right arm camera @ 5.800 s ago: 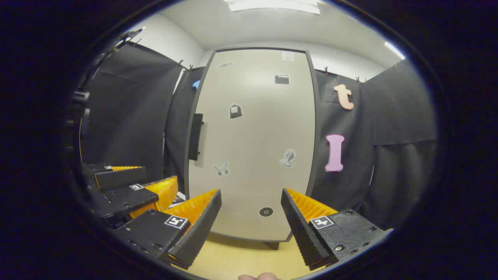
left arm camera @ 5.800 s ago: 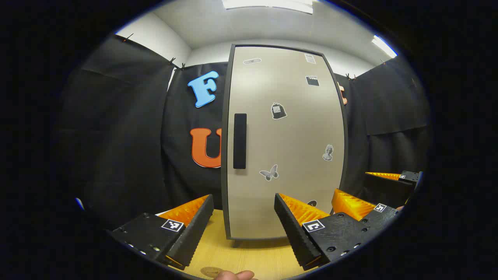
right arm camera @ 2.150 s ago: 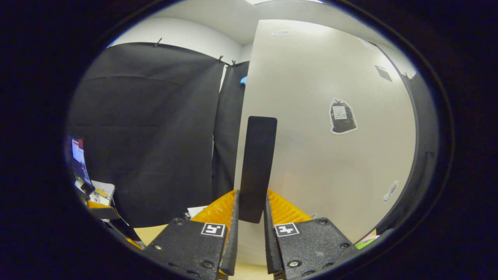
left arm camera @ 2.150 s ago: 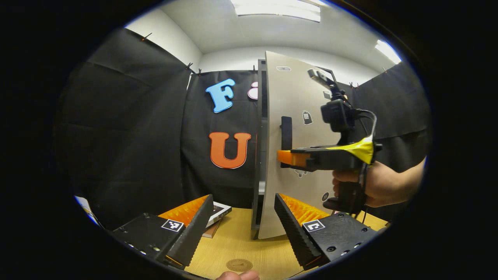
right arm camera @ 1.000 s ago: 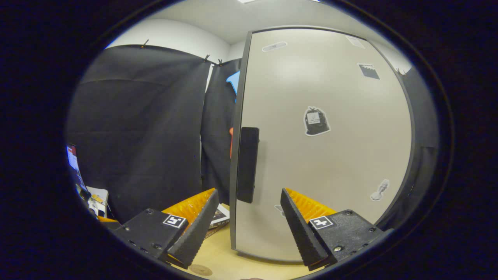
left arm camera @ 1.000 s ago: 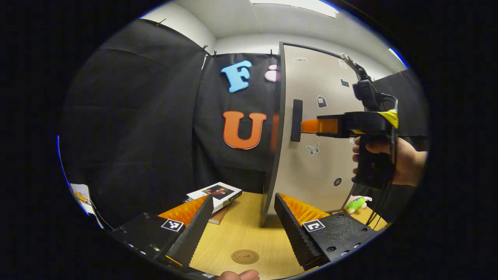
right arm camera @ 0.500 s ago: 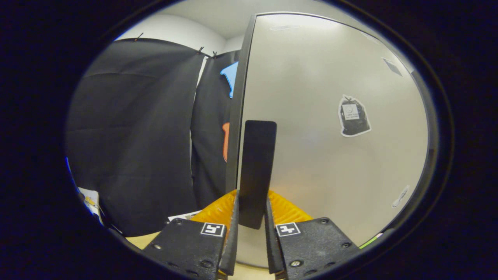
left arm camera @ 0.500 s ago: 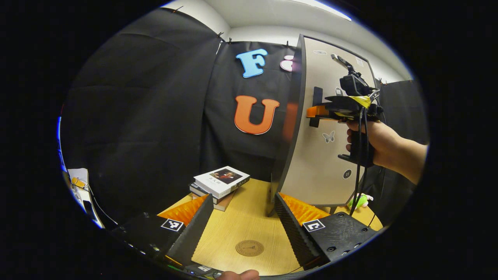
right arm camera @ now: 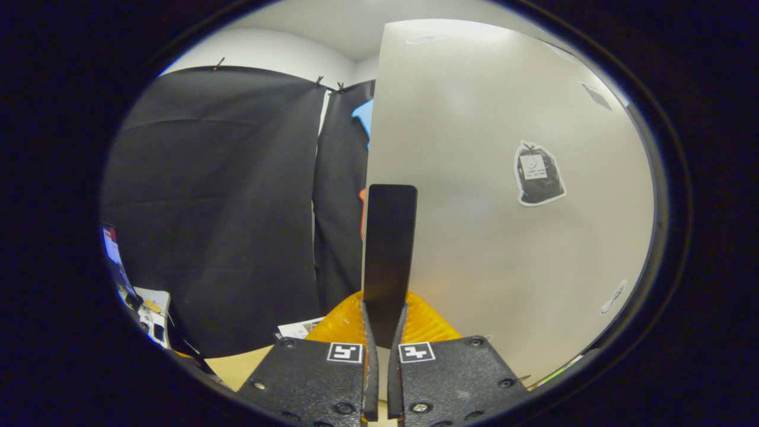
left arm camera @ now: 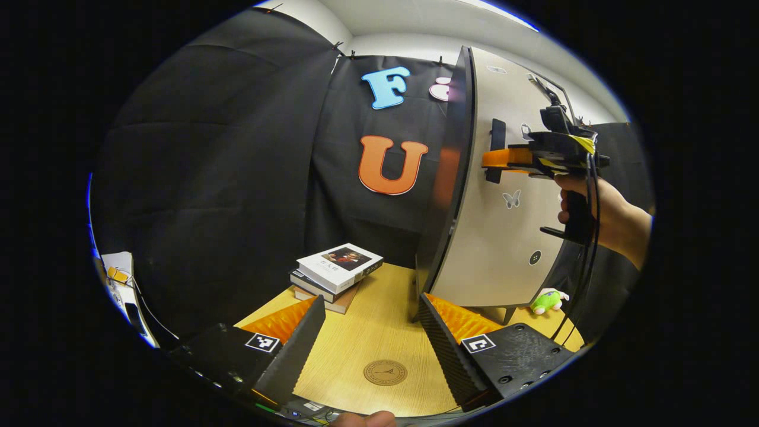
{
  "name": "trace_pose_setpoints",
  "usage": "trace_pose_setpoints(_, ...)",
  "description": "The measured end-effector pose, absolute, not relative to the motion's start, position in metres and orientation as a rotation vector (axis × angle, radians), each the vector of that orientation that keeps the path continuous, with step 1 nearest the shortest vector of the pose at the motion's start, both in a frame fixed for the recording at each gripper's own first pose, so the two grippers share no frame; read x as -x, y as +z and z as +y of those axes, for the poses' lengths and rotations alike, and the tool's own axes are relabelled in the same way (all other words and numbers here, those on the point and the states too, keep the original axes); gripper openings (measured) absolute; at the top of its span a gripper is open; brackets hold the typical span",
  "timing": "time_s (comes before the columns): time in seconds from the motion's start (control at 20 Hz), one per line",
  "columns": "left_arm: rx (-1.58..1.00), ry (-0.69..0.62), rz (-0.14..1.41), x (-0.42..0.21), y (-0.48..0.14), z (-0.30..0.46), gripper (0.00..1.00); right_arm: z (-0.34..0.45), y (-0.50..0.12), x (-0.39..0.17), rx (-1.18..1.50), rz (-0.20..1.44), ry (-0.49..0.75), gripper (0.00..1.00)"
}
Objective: Open the cabinet door with the right hand, grasp the bottle in the cabinet with the left hand and place it on the coaster, then close the cabinet door with the right hand.
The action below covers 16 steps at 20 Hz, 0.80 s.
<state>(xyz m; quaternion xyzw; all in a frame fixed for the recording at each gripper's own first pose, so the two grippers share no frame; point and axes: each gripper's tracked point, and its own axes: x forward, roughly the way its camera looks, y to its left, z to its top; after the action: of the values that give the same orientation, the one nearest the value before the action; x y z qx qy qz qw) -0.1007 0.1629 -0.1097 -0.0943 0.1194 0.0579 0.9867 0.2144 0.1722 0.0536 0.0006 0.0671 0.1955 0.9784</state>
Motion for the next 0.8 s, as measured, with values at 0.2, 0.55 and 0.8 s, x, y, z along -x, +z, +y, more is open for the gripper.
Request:
trace_pose_setpoints(0.2, 0.170, 0.121, 0.233, 0.106, -0.102, 0.160, 0.95, 0.166, 0.058, -0.182, -0.021, 0.144, 0.458, 0.08)
trace_pose_setpoints(0.55, 0.138, 0.117, 0.229, 0.114, -0.094, 0.139, 0.95, 0.159, 0.062, -0.148, -0.038, 0.150, 0.574, 0.08)
trace_pose_setpoints(0.8, 0.114, 0.111, 0.231, 0.117, -0.091, 0.122, 0.95, 0.152, 0.061, -0.146, -0.044, 0.156, 0.653, 0.07)
